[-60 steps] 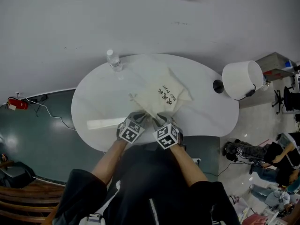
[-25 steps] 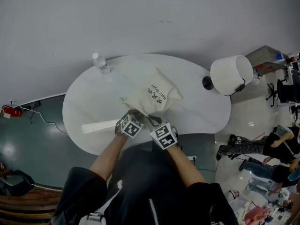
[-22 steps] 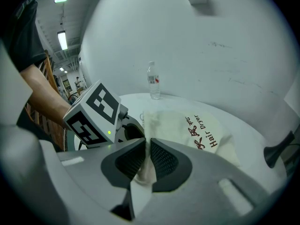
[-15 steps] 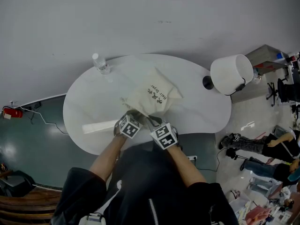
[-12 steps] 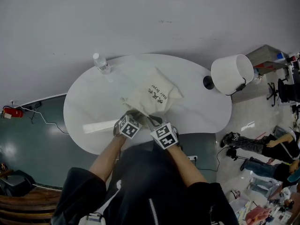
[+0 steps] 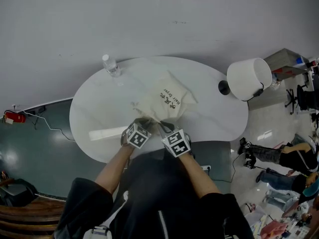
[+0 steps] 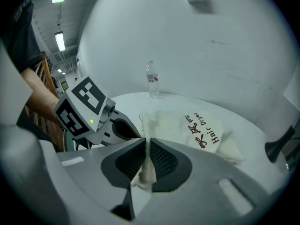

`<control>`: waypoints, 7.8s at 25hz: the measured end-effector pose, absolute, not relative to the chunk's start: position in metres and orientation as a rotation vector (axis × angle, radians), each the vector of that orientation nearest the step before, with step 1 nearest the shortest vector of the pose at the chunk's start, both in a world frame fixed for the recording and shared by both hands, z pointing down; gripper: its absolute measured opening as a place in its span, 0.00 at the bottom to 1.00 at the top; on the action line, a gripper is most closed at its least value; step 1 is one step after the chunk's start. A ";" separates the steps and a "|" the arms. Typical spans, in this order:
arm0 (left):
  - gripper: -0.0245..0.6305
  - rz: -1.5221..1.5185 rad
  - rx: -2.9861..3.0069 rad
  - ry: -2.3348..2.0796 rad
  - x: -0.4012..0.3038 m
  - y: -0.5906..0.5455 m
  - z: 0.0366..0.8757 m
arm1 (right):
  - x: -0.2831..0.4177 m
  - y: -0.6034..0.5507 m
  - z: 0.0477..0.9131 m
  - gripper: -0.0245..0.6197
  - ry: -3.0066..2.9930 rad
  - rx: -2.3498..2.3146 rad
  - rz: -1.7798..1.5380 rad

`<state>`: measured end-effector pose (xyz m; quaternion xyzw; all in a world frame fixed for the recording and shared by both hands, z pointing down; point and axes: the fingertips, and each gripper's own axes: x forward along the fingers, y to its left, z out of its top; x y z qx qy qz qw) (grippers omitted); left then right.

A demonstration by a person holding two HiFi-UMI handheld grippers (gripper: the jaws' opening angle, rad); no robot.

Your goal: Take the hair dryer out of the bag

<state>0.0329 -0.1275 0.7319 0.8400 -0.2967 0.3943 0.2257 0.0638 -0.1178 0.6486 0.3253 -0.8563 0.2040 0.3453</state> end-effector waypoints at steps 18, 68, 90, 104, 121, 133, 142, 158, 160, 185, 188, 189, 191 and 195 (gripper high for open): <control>0.14 1.105 2.297 -0.794 0.003 -0.109 0.732 | 0.060 -0.118 0.659 0.09 -2.210 0.864 0.548; 0.15 1.200 2.216 -0.723 -0.073 -0.062 0.741 | 0.059 -0.118 0.672 0.09 -2.194 0.866 0.586; 0.15 1.182 2.213 -0.755 -0.101 -0.053 0.743 | 0.060 -0.118 0.674 0.09 -2.190 0.863 0.598; 0.25 1.172 2.267 -0.790 -0.082 -0.067 0.716 | 0.058 -0.118 0.671 0.09 -2.198 0.864 0.594; 0.32 1.133 2.307 -0.826 -0.044 -0.093 0.701 | 0.059 -0.116 0.668 0.09 -2.217 0.835 0.603; 0.35 1.157 2.332 -0.828 -0.016 -0.113 0.690 | 0.059 -0.116 0.664 0.09 -2.253 0.800 0.615; 0.40 1.196 2.319 -0.819 0.002 -0.123 0.697 | 0.061 -0.117 0.664 0.09 -2.271 0.789 0.625; 0.41 1.318 2.223 -0.764 0.018 -0.141 0.731 | 0.061 -0.112 0.657 0.09 -2.275 0.772 0.674; 0.41 1.351 2.206 -0.757 0.017 -0.143 0.741 | 0.061 -0.114 0.656 0.09 -2.278 0.781 0.676; 0.32 1.472 2.142 -0.577 0.028 -0.139 0.748 | 0.067 -0.115 0.666 0.09 -2.260 0.811 0.685; 0.32 1.462 2.150 -0.560 0.028 -0.130 0.743 | 0.066 -0.118 0.666 0.09 -2.272 0.819 0.672; 0.32 1.453 2.151 -0.558 0.027 -0.127 0.741 | 0.066 -0.119 0.665 0.09 -2.276 0.820 0.669; 0.32 1.438 2.153 -0.560 0.025 -0.123 0.738 | 0.066 -0.121 0.665 0.09 -2.283 0.829 0.666; 0.32 1.425 2.144 -0.573 0.014 -0.116 0.736 | 0.065 -0.123 0.665 0.09 -2.280 0.839 0.663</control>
